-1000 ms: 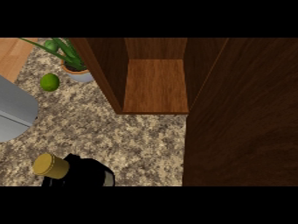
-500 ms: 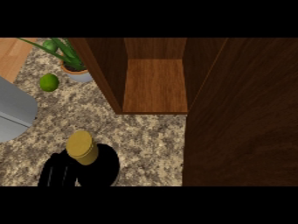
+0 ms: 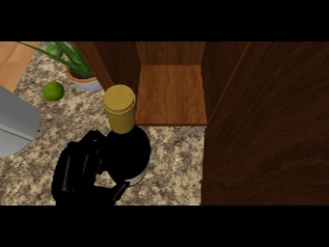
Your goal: Pick up the wine, place it into the cabinet and close the cabinet
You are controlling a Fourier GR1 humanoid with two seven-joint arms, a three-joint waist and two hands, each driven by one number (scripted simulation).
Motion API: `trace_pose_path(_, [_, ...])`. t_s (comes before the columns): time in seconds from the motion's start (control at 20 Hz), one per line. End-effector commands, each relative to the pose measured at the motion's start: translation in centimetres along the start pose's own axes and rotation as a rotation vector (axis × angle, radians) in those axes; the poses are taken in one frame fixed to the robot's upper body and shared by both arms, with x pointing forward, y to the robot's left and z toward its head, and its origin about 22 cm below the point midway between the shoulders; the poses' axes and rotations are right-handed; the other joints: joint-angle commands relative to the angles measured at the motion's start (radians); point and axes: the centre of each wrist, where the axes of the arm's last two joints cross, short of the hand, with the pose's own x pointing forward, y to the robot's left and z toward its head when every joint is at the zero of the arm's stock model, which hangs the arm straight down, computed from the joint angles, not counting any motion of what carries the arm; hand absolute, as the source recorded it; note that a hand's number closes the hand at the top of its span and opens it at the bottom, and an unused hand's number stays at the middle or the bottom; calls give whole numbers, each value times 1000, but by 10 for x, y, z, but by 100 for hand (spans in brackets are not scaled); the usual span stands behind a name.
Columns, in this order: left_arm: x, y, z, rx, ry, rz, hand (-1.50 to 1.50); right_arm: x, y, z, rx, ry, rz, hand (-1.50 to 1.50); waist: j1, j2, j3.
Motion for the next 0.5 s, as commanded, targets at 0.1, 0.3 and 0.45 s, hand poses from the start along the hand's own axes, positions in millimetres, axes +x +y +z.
trace_pose_path(0.1, [9,-27,-56,4,-22,-32,150,3,-1,-4,-7,-2,13,-150,-3,1,0])
trace_pose_path(0.3, [0,-45,-70,-1,-52,-85,150,-16,3,-5,5,-3,16,-150,-3,0,0])
trace_pose_path(0.45, [-7,-67,-82,-11,-46,-149,150,-2,1,1,-7,10,2,-150,-7,0,0])
